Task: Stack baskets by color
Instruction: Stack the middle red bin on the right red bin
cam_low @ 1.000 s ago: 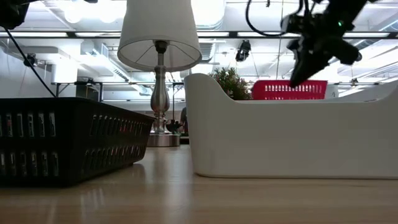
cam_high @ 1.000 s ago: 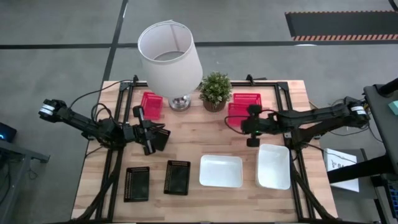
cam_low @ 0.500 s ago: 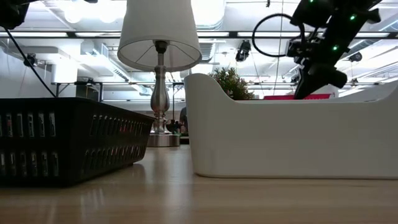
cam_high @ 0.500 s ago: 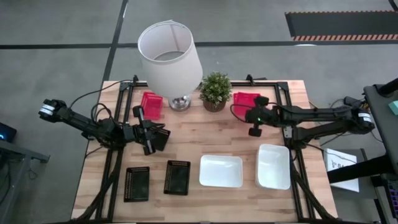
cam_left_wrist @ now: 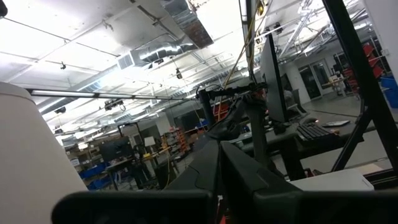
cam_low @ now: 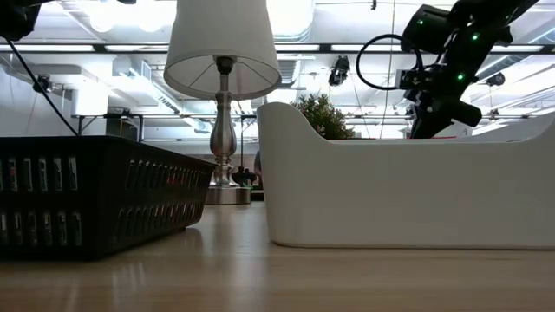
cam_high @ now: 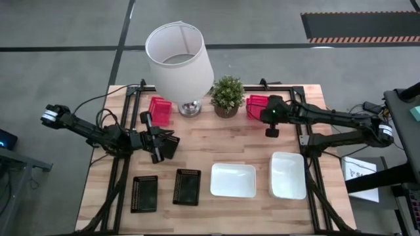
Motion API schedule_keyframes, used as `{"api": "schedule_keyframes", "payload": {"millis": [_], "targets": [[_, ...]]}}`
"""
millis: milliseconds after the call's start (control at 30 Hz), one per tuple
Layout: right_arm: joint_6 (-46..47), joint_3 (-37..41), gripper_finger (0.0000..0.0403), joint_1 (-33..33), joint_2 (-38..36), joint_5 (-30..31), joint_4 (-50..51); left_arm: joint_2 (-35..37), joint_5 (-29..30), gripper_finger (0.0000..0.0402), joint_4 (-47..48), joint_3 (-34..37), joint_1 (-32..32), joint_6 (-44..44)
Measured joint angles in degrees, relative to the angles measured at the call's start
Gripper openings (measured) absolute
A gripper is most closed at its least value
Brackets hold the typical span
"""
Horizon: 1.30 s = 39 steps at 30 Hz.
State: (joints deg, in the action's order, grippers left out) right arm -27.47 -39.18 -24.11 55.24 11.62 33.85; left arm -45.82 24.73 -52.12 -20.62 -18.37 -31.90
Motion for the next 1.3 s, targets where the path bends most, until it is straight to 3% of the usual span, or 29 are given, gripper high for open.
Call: {"api": "schedule_keyframes", "payload": {"millis": [267,733,1300], "targets": [[-4.10,-0.54,0.0009,-1.77,0.00,-0.48,-0.03,0.00,0.00,0.0000,0.00,0.00,0.00,-0.02],[-6.32,-0.52,0.0009,-8.09,0.07,-8.94,-3.82,0.00,0.00,0.0000,0.00,0.00,0.00,-0.07],[-7.32,2.11,0.0009,-9.21,0.48,-9.09,-5.91,0.00,0.00,0.0000,0.00,0.00,0.00,-0.09]]}}
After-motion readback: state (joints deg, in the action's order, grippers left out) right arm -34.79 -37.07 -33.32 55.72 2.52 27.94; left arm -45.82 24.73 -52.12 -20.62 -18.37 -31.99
